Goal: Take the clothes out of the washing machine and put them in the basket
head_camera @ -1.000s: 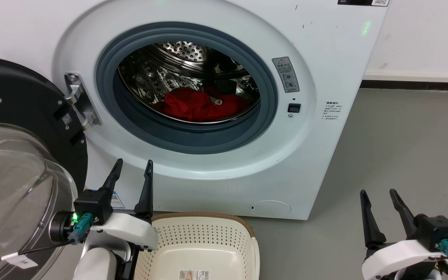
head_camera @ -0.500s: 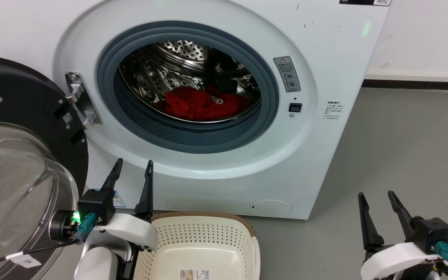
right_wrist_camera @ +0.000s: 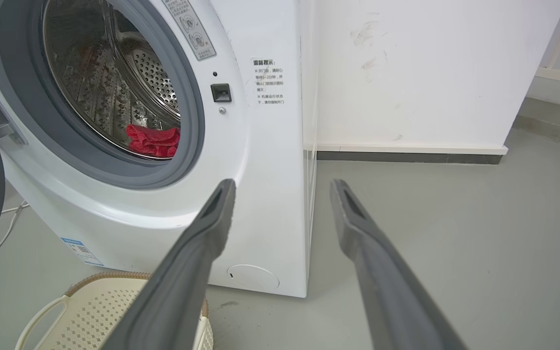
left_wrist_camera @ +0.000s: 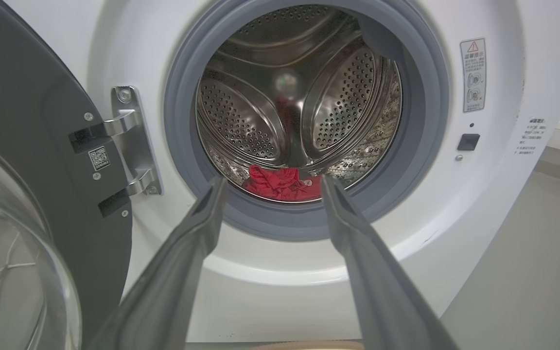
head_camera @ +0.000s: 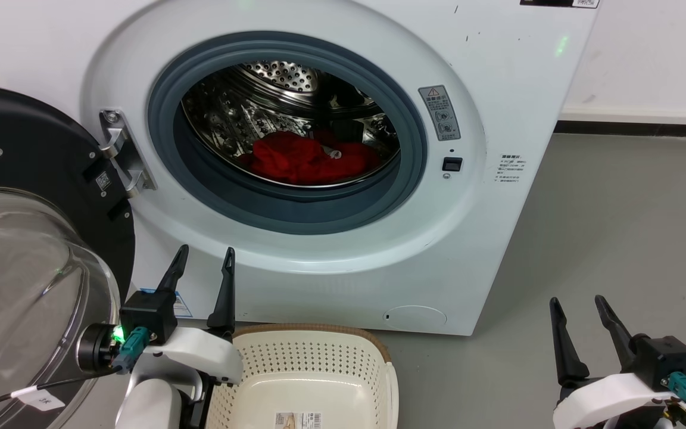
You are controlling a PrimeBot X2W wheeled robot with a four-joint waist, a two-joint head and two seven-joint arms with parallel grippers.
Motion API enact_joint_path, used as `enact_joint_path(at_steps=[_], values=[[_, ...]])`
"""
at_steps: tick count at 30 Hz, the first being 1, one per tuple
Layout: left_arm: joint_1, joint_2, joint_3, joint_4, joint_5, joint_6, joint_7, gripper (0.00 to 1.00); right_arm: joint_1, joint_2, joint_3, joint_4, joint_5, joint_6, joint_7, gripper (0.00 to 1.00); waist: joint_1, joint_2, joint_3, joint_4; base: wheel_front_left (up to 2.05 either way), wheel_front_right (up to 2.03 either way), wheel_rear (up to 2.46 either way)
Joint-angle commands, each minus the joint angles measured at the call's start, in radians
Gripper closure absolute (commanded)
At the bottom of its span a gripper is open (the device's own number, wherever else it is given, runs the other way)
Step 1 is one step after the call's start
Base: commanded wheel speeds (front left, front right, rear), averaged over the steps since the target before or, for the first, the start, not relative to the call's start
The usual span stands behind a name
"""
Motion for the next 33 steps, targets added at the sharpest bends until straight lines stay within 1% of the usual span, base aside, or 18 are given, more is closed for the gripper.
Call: enact_joint_path(at_steps=[1,5,10,19,25,33], values=[[-0.013,-0.002,0.003,-0.001,0.01,-0.003,-0.003,0.0,-0.007,0.001,-0.001,0.003,0.007,0.0,-0.005,0.0,0.0,0.0,0.0,0.0,0.0,0.0,0.0],[-0.022,0.0,-0.002,0.002,0.02,-0.003,-0.003,0.0,-0.015,0.001,-0.003,-0.009,0.004,0.0,-0.005,0.0,0.0,0.0,0.011,0.002,0.0,0.0,0.0],[-0.066,-0.002,-0.007,0.021,0.026,-0.004,-0.003,0.0,-0.036,0.001,-0.002,-0.052,-0.002,0.0,0.009,0.0,0.0,0.0,0.055,0.002,0.0,0.0,0.0],[-0.223,-0.001,-0.01,0.08,0.02,-0.006,-0.003,0.0,-0.098,0.001,0.015,-0.17,-0.007,0.0,0.032,0.0,0.0,0.0,0.202,-0.023,0.0,0.0,0.0],[-0.366,0.032,-0.004,0.148,0.022,-0.007,-0.003,0.0,-0.158,0.001,0.046,-0.252,0.007,0.0,0.036,0.0,0.0,0.0,0.329,-0.062,0.0,0.0,0.0],[-0.582,0.101,-0.009,0.293,0.038,-0.008,-0.003,0.0,-0.215,0.001,0.132,-0.317,0.034,0.0,0.016,0.0,0.0,0.0,0.465,-0.149,0.0,0.0,0.0]])
